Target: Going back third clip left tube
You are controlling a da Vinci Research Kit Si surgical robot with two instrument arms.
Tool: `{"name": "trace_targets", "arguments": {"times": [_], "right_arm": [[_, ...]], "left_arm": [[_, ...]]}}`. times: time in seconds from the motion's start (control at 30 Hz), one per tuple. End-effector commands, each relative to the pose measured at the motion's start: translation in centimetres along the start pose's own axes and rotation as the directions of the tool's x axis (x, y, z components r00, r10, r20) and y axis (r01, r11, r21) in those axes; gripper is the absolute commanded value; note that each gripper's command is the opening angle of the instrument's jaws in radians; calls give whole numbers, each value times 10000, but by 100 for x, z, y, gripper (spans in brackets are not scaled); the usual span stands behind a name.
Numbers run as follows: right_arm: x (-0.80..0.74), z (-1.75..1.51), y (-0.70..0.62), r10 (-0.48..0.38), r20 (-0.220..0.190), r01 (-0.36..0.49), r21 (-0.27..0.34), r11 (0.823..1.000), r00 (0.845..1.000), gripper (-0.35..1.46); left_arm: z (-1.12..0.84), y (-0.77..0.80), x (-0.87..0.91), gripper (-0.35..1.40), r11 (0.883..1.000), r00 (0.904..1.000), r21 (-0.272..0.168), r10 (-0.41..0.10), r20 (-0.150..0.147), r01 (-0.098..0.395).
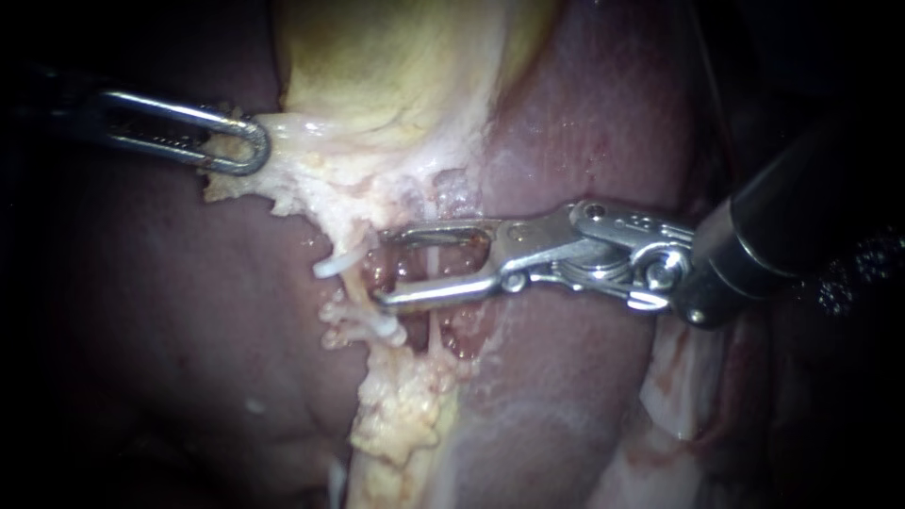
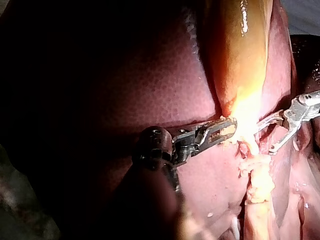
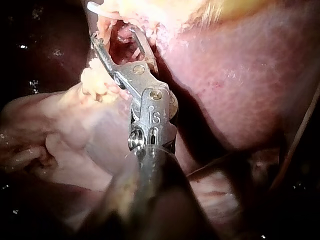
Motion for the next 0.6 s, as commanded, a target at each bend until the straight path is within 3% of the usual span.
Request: {"name": "trace_targets", "arguments": {"times": [0.03,0.27,0.43,0.6], "right_arm": [[0,-3,-2,-214,15,214,48,9998,9998,50],[-2,-32,-19,-1373,185,1374,-64,9905,9904,50],[-3,-57,-27,-2136,1372,2179,-170,9758,9672,50],[2,-83,-29,-2465,1569,2513,-111,9678,9563,50]], "left_arm": [[0,0,0,-35,10000,10000,-2,0,0,0],[0,-1,0,-35,10000,10000,-5,1,2,-1],[-1,-2,0,-35,10000,10000,-8,3,4,-3],[-1,-3,1,-35,10000,10000,-9,3,5,-3]]}}
